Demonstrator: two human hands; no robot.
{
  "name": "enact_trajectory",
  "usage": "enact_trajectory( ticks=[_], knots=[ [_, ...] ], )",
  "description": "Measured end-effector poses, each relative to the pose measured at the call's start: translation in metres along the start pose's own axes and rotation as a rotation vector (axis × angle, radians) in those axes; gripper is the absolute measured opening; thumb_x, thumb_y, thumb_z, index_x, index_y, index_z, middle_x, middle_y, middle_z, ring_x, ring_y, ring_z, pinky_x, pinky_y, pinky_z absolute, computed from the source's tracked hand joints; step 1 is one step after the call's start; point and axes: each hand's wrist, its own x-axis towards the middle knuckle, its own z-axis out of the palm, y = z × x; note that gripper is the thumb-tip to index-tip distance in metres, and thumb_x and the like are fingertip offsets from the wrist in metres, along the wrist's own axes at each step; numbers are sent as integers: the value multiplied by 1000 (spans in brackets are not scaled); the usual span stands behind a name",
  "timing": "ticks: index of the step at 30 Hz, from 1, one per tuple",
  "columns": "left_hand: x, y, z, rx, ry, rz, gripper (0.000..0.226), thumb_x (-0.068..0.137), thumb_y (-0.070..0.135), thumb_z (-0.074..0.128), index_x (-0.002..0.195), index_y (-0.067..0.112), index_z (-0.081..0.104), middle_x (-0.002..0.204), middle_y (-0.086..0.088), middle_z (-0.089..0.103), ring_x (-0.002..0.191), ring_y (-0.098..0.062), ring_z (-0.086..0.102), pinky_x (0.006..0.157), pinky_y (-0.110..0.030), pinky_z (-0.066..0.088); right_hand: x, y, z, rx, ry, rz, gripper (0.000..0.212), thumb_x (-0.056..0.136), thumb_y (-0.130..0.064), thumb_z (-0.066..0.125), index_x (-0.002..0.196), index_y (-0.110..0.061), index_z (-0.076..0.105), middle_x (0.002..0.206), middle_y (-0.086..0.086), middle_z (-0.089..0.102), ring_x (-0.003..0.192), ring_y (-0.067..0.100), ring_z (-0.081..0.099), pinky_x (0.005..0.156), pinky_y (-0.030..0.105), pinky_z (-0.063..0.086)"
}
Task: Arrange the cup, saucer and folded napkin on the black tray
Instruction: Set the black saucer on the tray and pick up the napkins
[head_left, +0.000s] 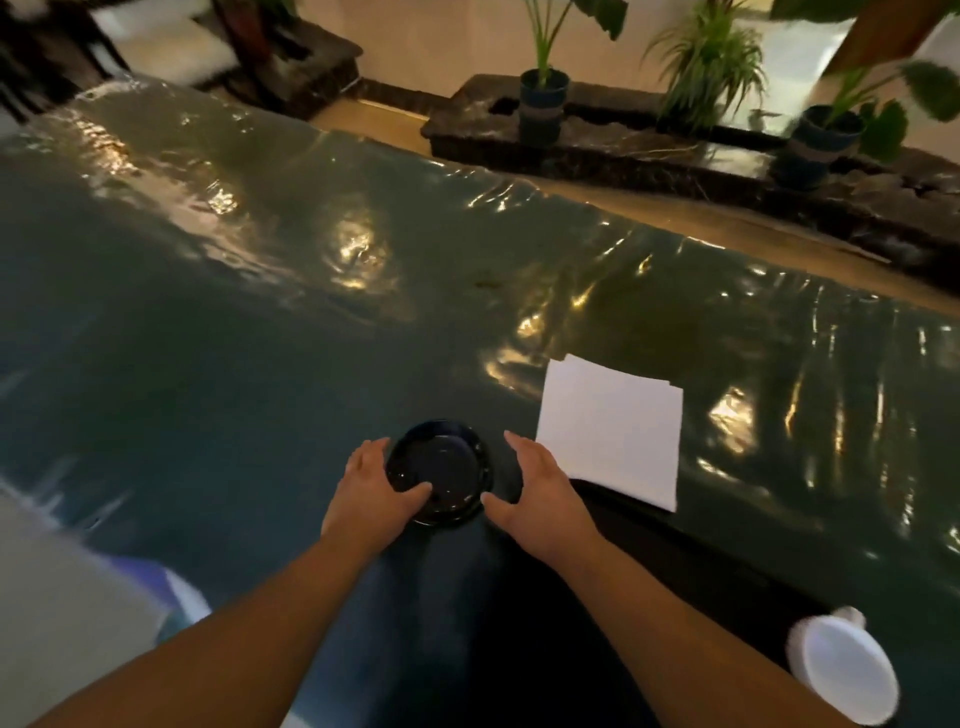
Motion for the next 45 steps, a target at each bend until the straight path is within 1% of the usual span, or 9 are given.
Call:
enact_trajectory(
  ticks=[4,7,9,11,14,19,26,32,45],
  knots=[
    [15,-13,-7,-88,-61,-86,92,81,49,78,156,24,31,154,-8,47,133,-29,53,103,-43,46,25,-15,22,183,-20,139,91,88,-38,79,161,-34,25,166,0,32,147,25,41,118,45,40],
    [22,-18,-4,-171,-156,-91,80,75,53,73,144,24,46,120,-1,70,104,-23,69,91,-41,55,41,-18,31,443,-83,340,94,89,-30,79,163,-31,21,163,4,38,140,28,48,113,46,46],
    [28,-20,-1,-226,-170,-114,75,67,55,68,133,24,52,105,1,72,89,-22,72,84,-46,61,48,-17,33,612,-126,448,91,90,-26,77,162,-26,21,156,7,45,126,27,57,95,40,57],
    [26,-12,1,-244,-124,-145,55,73,47,67,120,23,51,100,-1,71,84,-24,72,80,-48,62,50,-15,32,650,-114,483,74,93,-23,73,156,-19,35,141,10,57,113,27,63,81,38,61],
    [13,13,0,-181,-65,-96,23,85,36,61,102,24,49,91,-2,68,78,-24,69,73,-44,59,39,-10,21,460,8,375,23,99,-20,62,119,-10,65,104,8,70,92,24,69,81,45,63],
    [-11,51,29,-118,-172,53,7,94,32,57,92,26,52,82,-4,69,69,-21,70,64,-43,60,-10,27,-11,406,179,328,6,101,-19,57,104,-21,62,92,1,68,79,14,65,61,29,48],
    [-46,99,90,67,-242,214,1,95,30,59,95,30,59,90,3,68,79,-15,65,74,-38,57,-67,111,-45,413,200,518,13,98,-20,55,99,-33,58,96,2,71,82,22,72,66,52,65],
    [-64,114,127,164,-210,264,29,93,25,60,122,25,63,104,1,70,91,-19,65,74,-33,52,-92,145,-57,477,191,575,16,98,-9,53,101,-23,61,96,7,70,84,27,73,64,46,66],
    [-67,122,135,280,-70,318,11,90,29,60,100,26,63,94,4,60,76,-16,59,64,-33,47,-87,164,-58,392,133,559,21,92,-17,54,106,-26,67,91,2,73,79,22,72,73,47,65]
  ],
)
